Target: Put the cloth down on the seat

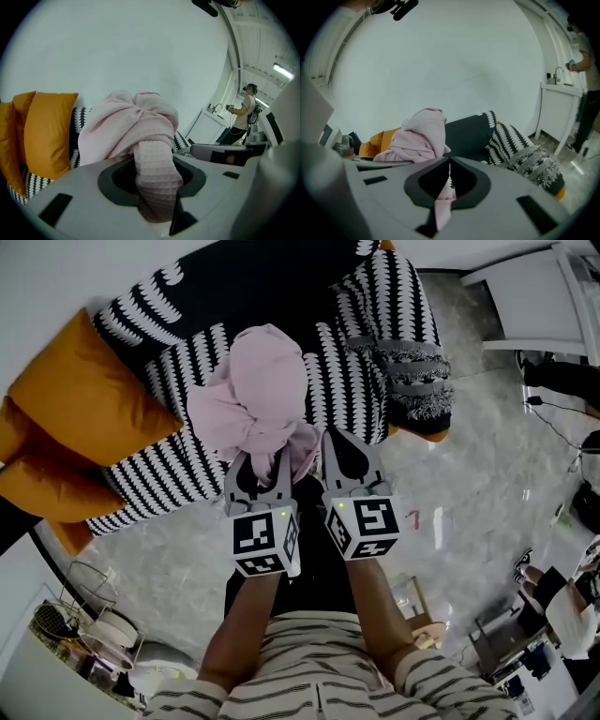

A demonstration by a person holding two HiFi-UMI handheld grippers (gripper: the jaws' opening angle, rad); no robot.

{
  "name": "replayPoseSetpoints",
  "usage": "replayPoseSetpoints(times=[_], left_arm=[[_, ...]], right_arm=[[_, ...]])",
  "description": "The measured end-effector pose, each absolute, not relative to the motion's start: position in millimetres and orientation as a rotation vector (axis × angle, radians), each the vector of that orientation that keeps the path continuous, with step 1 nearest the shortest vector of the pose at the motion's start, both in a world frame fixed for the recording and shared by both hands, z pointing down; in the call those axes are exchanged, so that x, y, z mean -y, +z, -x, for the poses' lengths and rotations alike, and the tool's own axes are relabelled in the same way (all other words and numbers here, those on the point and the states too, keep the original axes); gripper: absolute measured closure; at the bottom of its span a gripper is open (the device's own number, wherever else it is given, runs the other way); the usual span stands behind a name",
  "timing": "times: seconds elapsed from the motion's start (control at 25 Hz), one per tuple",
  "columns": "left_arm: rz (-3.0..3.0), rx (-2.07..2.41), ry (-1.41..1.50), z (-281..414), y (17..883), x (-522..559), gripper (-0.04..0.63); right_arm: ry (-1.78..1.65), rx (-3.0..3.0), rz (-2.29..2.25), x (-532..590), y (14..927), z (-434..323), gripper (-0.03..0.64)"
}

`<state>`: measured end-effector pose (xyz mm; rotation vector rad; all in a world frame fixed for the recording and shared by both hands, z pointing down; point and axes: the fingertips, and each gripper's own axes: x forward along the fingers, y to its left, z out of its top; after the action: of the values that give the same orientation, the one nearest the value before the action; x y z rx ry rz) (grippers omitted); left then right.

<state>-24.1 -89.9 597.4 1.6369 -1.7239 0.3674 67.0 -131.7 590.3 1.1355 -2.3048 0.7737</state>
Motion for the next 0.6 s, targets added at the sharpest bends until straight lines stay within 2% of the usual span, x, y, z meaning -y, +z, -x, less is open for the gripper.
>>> replayPoseSetpoints(times=[0.6], left_arm=[[-1.577,1.668,0.394,13.5,658.1,90.3,0.431]], right_arm=[[0.827,2.24,-1.136,122.4,647.4,-76.4,0.601]])
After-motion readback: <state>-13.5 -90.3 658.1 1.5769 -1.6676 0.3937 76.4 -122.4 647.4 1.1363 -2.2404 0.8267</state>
